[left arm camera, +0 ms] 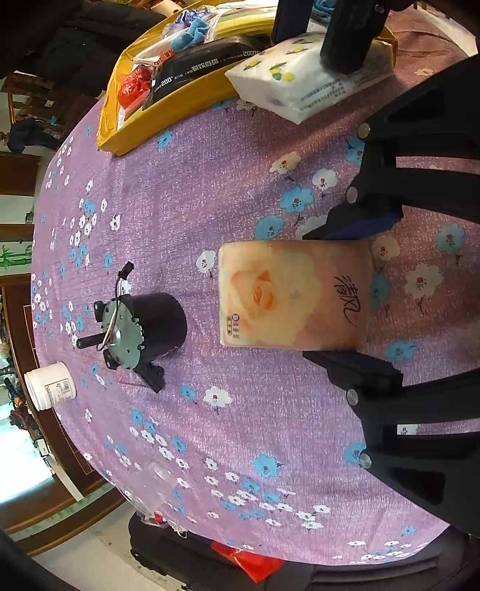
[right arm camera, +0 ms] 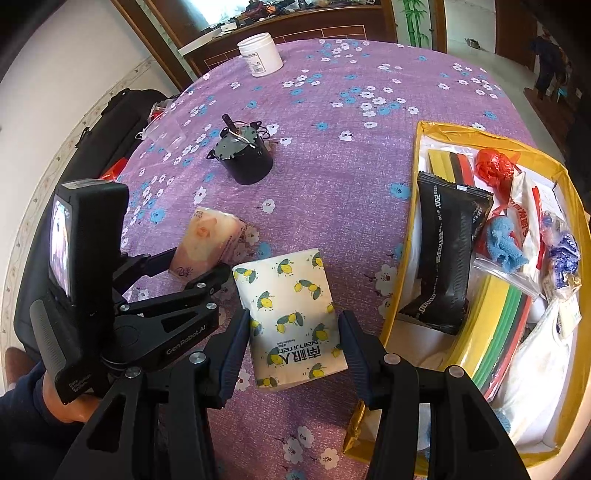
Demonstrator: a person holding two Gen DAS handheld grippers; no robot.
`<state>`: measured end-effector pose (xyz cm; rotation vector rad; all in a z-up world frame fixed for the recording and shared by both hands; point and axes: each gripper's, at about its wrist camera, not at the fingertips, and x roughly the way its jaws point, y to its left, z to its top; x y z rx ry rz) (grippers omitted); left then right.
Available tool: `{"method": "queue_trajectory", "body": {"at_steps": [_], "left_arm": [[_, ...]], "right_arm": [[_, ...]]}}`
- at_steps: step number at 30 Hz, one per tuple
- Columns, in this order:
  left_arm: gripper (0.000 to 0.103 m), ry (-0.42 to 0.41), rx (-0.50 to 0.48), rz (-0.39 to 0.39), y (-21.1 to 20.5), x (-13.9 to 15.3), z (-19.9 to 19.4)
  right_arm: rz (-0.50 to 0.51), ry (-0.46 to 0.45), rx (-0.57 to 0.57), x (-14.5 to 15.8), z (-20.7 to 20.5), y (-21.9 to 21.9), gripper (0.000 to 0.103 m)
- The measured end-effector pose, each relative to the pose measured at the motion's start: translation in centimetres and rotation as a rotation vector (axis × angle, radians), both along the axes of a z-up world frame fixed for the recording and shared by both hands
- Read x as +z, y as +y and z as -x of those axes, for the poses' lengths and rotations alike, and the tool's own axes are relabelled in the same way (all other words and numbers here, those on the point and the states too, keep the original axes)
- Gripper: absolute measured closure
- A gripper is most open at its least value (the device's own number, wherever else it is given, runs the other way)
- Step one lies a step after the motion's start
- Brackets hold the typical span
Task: Organize soft objects
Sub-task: 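Grasp the pink tissue pack with the left gripper while the right grasps the lemon-print pack, then carry the pink and lemon-print tissue packs over the tray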
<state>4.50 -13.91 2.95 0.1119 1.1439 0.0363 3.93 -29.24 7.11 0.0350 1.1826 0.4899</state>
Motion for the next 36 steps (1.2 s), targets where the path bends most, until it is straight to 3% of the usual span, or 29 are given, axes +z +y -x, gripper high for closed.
{"method": "queue_trajectory", "body": {"at_steps": [36], "left_arm": [[0.051,-0.095,-0.055,-0.077,-2.3,2.1,1.2]], "right_arm": [[-0.014,-0.023,-0.04,0.9,0.5,-1.1,0.049]]}}
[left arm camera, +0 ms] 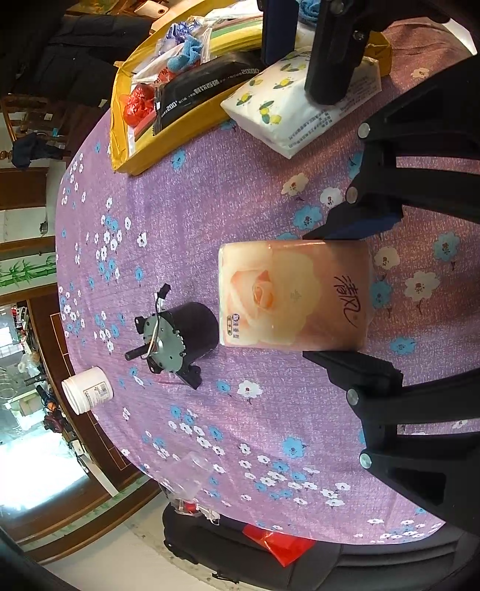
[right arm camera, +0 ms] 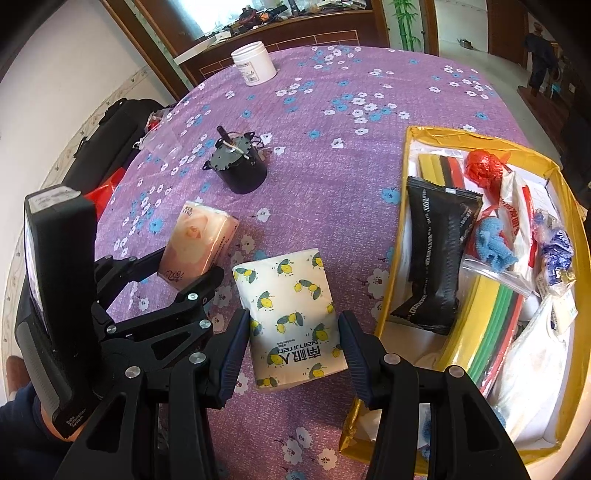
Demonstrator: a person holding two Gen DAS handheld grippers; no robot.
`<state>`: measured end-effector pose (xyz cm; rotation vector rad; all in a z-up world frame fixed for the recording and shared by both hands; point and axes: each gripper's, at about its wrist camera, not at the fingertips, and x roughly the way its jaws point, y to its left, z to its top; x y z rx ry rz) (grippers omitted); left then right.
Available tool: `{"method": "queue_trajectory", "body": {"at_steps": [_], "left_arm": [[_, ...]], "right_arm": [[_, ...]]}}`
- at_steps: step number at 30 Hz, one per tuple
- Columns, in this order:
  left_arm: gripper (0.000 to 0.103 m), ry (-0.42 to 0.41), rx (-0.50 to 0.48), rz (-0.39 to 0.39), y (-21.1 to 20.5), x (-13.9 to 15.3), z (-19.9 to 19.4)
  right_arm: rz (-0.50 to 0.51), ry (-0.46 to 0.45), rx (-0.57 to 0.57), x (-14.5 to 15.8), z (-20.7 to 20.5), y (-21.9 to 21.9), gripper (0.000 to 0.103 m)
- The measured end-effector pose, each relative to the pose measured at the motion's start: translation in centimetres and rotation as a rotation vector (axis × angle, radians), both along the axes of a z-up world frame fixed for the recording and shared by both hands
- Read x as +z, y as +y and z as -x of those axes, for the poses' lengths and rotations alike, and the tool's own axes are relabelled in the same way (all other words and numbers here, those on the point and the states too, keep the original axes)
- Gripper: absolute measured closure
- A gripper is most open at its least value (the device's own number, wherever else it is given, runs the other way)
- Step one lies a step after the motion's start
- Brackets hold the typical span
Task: Organize soft objects
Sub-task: 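Carry the pink and lemon-print tissue packs over the tray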
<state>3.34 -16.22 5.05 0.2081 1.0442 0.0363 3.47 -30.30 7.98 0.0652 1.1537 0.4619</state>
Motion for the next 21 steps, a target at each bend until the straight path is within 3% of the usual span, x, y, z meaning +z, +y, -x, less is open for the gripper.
{"method": "queue_trajectory", "body": {"at_steps": [21], "left_arm": [[0.051,-0.045,-0.145,-0.009,-6.0,2.2,0.1]], "right_arm": [[-0.038,-0.047,-0.187,1.9,1.1,-7.3,0.049]]}}
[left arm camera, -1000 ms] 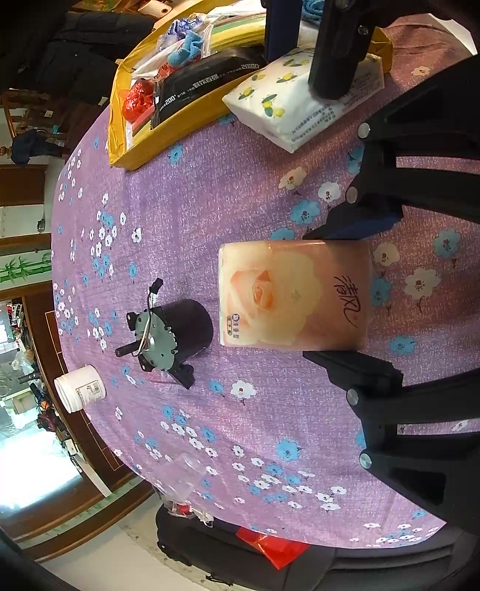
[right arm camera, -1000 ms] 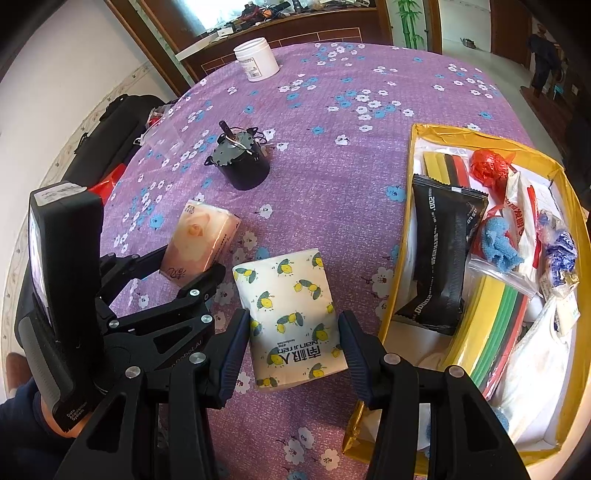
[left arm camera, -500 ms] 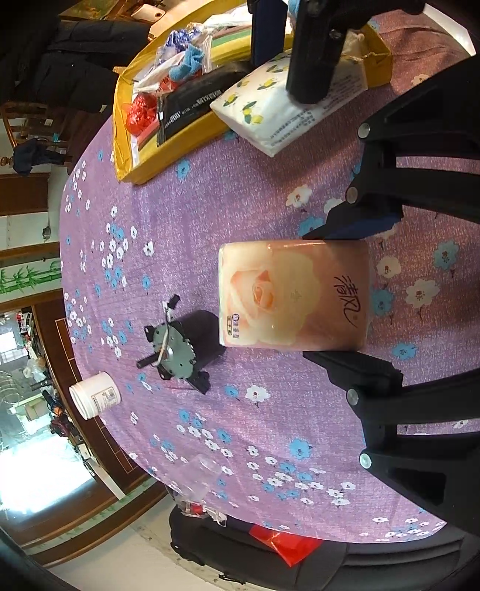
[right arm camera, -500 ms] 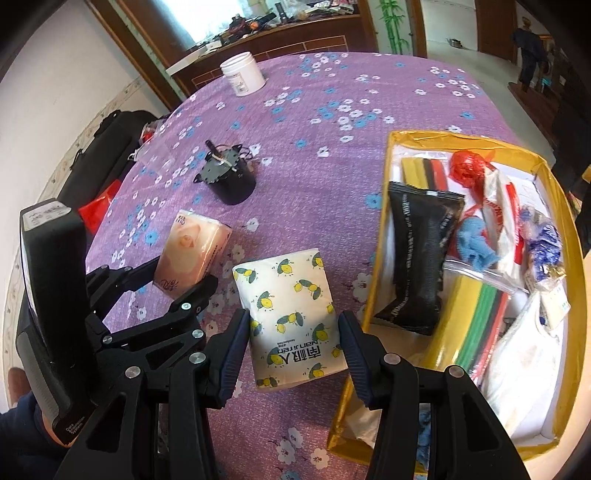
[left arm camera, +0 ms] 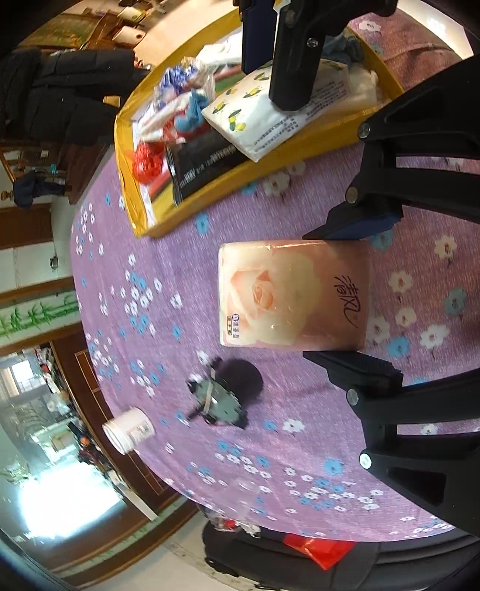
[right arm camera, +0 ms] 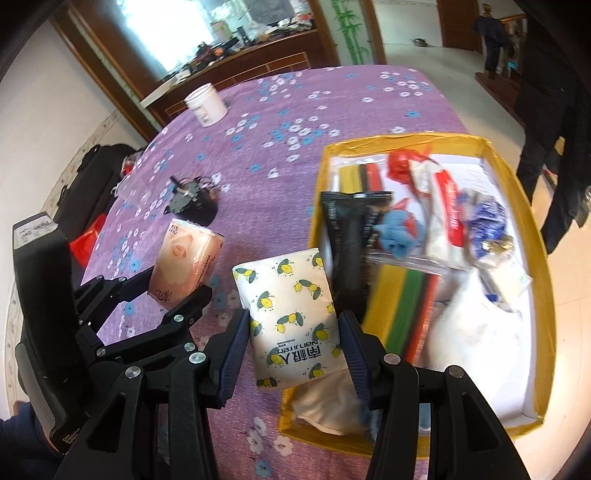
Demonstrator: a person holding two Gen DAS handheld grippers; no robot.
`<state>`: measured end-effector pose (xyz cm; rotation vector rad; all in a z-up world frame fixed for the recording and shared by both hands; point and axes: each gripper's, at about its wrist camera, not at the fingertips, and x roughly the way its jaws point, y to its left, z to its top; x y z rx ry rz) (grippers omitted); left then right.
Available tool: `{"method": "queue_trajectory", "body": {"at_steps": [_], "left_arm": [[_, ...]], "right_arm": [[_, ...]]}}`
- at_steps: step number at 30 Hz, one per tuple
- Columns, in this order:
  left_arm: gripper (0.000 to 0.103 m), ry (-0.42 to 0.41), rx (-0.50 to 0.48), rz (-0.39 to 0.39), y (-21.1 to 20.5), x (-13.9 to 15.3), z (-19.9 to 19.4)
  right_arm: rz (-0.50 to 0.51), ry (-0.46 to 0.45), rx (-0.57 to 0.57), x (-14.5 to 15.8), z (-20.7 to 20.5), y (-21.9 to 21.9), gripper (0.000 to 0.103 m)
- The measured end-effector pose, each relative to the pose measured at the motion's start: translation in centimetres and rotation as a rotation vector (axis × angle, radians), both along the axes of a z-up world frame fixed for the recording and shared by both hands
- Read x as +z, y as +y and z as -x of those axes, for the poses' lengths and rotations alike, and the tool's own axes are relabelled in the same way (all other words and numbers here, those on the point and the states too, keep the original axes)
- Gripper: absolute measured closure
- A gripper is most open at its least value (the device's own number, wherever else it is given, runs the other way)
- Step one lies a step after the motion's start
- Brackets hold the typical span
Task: Organize soft objects
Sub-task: 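Carry the pink and lemon-print tissue packs over the tray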
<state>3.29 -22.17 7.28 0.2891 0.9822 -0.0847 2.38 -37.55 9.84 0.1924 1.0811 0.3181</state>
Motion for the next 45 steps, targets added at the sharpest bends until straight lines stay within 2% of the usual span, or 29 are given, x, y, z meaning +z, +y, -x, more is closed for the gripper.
{"method": "queue_trajectory", "body": {"at_steps": [12,24,34,45], "left_arm": [[0.051,-0.006,-0.108,-0.005,-5.3,0.5,-0.1],[0.051,0.014,-0.201,-0.003,-10.1,-0.3,-0.5],[0.051,0.032,-0.272,-0.013,-13.0,-1.6,-0.3],[0.051,0.022,-0.296,-0.023,-14.4,-2.3,-0.8]], "right_arm": [[-0.005,0.0,-0.135,0.0,0.6,-5.6,0.049],[0.013,0.017,-0.248,-0.5,1.2,-10.3,0.049],[0.021,0.05,-0.311,-1.5,1.0,-12.2,0.049],[0.035,0.073,-0.327,-2.5,0.2,-12.5,0.049]]}}
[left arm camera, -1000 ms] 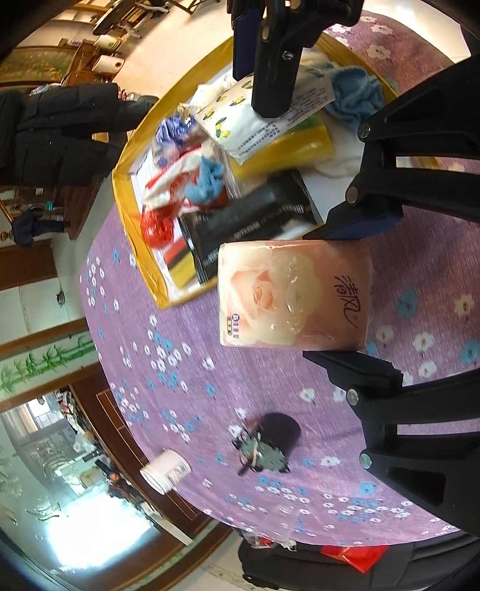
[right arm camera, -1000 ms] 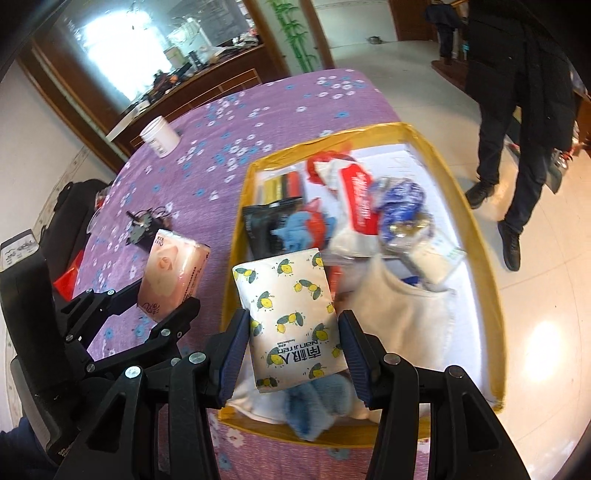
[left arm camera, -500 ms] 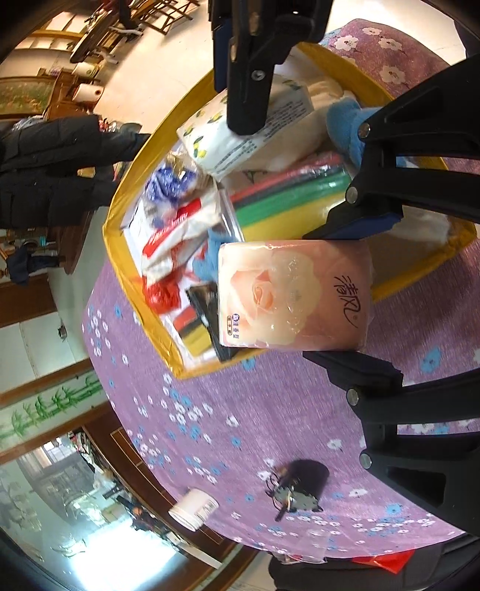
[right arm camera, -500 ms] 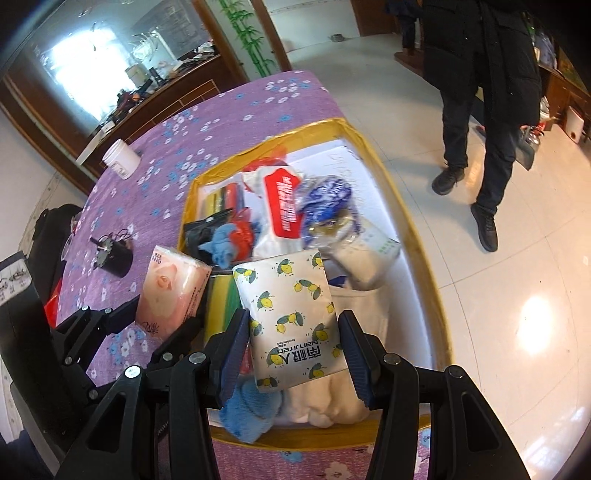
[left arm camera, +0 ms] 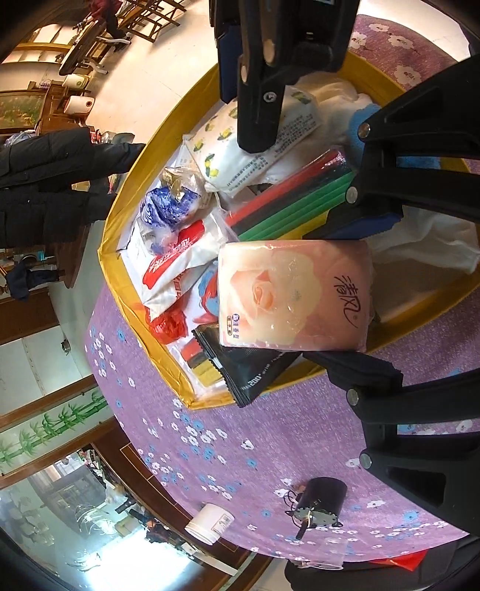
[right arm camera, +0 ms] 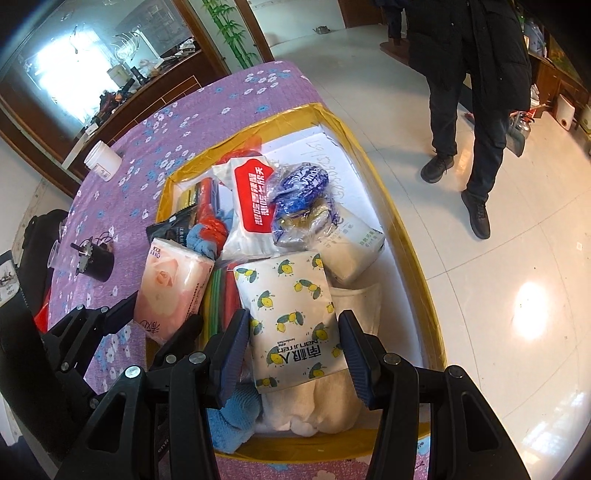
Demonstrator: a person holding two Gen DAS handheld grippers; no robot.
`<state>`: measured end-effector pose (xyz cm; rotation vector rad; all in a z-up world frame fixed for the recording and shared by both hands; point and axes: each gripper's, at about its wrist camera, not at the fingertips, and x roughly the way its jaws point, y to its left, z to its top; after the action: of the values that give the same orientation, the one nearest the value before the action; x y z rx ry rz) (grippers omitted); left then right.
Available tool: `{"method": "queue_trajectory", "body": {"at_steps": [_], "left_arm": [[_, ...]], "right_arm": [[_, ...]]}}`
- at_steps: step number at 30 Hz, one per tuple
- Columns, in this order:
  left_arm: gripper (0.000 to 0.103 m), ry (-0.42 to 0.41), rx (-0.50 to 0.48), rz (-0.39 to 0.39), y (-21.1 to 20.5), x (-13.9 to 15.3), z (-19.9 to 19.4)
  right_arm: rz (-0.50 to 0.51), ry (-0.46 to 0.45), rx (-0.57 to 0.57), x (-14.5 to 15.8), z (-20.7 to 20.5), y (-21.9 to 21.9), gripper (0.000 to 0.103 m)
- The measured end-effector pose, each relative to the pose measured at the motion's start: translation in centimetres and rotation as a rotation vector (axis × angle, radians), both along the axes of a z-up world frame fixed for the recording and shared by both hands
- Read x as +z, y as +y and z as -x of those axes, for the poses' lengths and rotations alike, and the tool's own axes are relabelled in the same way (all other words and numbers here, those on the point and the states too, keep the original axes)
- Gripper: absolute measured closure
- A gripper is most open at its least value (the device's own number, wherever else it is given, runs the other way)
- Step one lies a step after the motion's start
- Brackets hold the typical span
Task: Organize soft objects
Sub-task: 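Carry the pink and lemon-print tissue packs over the tray, then lower both tissue packs into the tray and open both grippers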
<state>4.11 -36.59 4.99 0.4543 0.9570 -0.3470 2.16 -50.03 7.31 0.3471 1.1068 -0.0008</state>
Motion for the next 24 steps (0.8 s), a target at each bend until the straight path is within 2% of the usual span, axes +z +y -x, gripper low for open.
{"method": "queue_trajectory", "body": {"at_steps": [24], "left_arm": [[0.051,-0.036,0.019,0.001,-1.0,-0.6,-2.1]], "right_arm": [[0.068,-0.017,0.012,-0.8,-3.7,-0.3,0.049]]}}
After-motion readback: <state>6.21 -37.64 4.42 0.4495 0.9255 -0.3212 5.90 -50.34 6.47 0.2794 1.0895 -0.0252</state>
